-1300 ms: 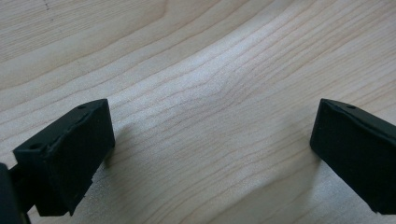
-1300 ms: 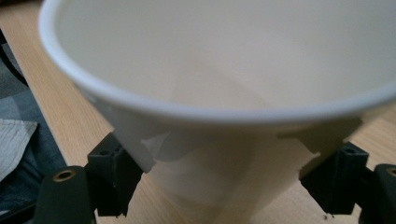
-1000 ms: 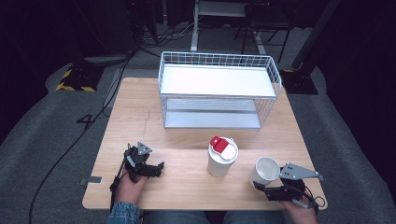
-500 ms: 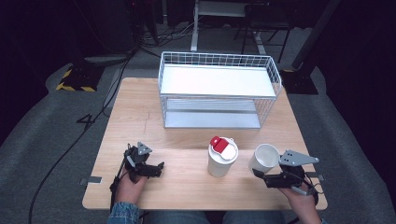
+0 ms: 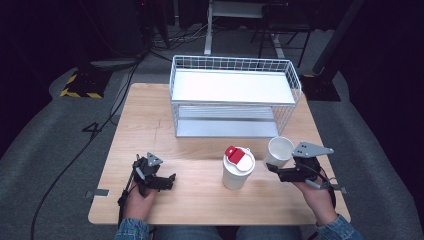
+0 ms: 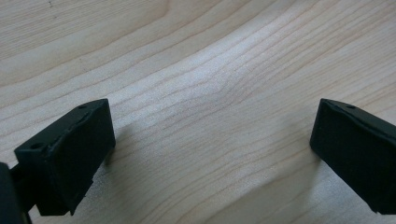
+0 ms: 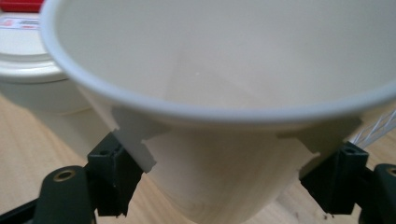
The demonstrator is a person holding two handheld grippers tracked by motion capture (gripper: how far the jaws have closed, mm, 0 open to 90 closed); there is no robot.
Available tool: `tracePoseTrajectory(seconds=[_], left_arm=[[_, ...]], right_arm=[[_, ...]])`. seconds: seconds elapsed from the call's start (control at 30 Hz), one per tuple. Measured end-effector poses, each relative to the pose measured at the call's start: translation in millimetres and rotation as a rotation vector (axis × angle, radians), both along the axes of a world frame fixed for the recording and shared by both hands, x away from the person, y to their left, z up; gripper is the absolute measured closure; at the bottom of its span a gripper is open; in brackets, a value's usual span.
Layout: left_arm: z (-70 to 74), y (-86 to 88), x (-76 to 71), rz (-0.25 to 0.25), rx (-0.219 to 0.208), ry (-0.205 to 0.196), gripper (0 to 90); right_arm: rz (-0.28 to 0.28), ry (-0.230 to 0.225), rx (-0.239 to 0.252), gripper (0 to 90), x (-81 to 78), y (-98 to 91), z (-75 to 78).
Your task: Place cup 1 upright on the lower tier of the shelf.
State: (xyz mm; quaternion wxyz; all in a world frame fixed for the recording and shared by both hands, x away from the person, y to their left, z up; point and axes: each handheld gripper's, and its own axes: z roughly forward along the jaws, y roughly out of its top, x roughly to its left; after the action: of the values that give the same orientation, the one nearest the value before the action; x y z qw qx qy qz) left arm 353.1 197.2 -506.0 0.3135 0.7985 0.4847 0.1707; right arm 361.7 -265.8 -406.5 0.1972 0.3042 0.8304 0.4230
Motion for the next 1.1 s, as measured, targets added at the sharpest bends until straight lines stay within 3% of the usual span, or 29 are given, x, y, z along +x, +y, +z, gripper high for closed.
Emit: tracePoseTrajectory(seconds=[0.23,0.73,1.1], left_arm=[[0.0,0.1,0.2,-0.001,0.0,-0.001,0.6],[0.1,-0.3,1.8,-0.005,0.002,-0.001,0.4],[0.1,-0.2,1.8,-0.005,0.003,-0.001,0.4]], right_arm=[[-0.026,-0.014,-0.025,23.2,24.9,9.2,-0.1],[-0.07,0.01,0.032,23.2,76.4,24.6,-5.0],[-0.116,-0.01,0.03,23.1,107.4,36.4,-12.5]])
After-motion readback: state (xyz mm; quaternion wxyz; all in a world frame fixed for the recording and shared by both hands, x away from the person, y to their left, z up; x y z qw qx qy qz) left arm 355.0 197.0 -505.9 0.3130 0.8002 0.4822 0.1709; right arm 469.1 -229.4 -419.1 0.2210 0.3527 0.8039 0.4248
